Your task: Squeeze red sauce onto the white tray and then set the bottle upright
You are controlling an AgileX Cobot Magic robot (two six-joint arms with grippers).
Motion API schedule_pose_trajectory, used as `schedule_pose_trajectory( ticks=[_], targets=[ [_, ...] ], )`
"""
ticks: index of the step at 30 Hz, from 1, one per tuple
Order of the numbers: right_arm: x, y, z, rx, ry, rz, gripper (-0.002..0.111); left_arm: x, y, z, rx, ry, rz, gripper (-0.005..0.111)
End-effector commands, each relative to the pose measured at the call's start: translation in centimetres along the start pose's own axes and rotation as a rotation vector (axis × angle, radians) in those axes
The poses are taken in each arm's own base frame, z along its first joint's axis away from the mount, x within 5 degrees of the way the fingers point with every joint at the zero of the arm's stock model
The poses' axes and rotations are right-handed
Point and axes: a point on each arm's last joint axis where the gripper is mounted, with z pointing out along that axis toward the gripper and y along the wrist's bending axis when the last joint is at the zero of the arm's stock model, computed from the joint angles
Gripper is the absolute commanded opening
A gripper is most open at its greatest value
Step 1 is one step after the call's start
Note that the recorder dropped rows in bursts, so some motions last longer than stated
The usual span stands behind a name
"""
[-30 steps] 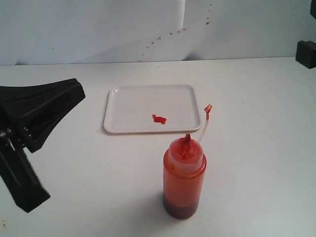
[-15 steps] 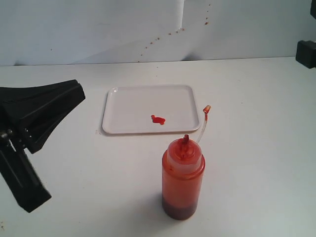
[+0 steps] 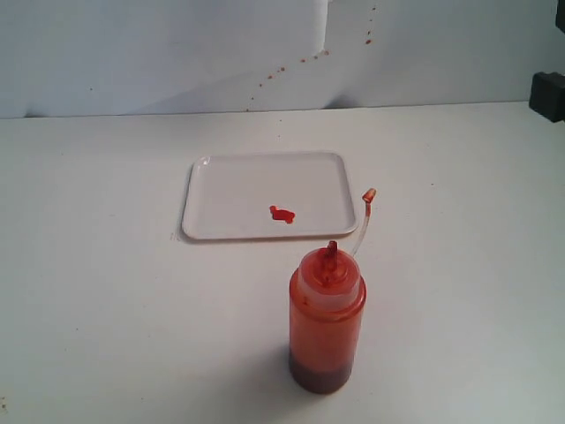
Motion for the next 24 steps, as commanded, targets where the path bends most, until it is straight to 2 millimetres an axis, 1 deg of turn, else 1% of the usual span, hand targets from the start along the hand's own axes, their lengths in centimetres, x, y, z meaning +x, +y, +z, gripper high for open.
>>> schedule_pose_trajectory(
  ticks=[1,3,5,8,12,17,20,24],
  targets=[
    [-0.2,0.0,0.0,0.002,-0.005,0.009,0.001,1.5,1.0,-0.1,-0.135,0.015,-0.064,0.002],
    [-0.2,0.0,0.0,0.002,-0.005,0.009,0.001,2.3,1.5,-0.1,-0.201,0.037,-0.062,0.002],
    [-0.2,0.0,0.0,0.002,-0.005,0.009,0.001,2.8,1.8,-0.2,-0.231,0.062,-0.024,0.002],
    [-0.2,0.0,0.0,0.002,-0.005,0.009,0.001,3.0,1.9,-0.2,-0.242,0.075,0.062,0.002],
    [-0.2,0.0,0.0,0.002,-0.005,0.009,0.001,3.8,2.9,-0.6,-0.379,0.168,0.053,0.002],
    [-0.2,0.0,0.0,0.002,-0.005,0.009,0.001,3.9,3.7,-1.1,-0.537,0.176,0.036,0.002],
    [-0.2,0.0,0.0,0.002,-0.005,0.009,0.001,4.1,4.0,-1.4,-0.584,0.194,0.030,0.002],
    [-0.2,0.0,0.0,0.002,-0.005,0.009,0.001,4.1,4.0,-1.4,-0.590,0.194,0.029,0.002]
  ],
)
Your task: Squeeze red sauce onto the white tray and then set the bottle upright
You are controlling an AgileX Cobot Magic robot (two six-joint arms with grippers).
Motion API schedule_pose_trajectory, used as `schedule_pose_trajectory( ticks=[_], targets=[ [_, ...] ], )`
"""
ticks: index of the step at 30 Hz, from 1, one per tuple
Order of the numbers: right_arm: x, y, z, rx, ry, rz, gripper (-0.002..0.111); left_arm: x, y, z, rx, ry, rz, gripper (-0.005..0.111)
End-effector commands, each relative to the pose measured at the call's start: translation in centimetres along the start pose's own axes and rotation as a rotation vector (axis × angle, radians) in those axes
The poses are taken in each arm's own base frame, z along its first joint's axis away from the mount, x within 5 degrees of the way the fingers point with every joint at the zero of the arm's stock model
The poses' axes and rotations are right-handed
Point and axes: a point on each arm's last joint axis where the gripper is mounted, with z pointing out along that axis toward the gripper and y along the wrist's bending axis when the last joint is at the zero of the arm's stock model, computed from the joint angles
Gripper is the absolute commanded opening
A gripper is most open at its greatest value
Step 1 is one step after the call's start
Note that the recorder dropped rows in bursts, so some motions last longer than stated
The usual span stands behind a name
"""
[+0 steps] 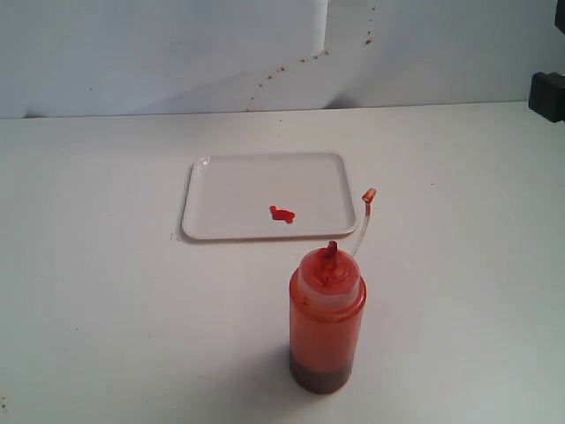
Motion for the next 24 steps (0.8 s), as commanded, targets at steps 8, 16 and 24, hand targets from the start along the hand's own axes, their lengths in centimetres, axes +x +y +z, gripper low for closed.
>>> schedule_pose_trajectory(
  ticks=[8,16,24],
  targets=[
    [-0.2,0.0,0.0,0.002,-0.005,0.009,0.001,0.4,-0.4,0.0,0.039,0.031,0.072,0.002],
    [-0.2,0.0,0.0,0.002,-0.005,0.009,0.001,1.2,-1.4,-0.2,0.161,0.105,0.197,0.002],
    [-0.2,0.0,0.0,0.002,-0.005,0.009,0.001,1.2,-1.4,-0.2,0.160,0.105,0.197,0.002]
  ],
)
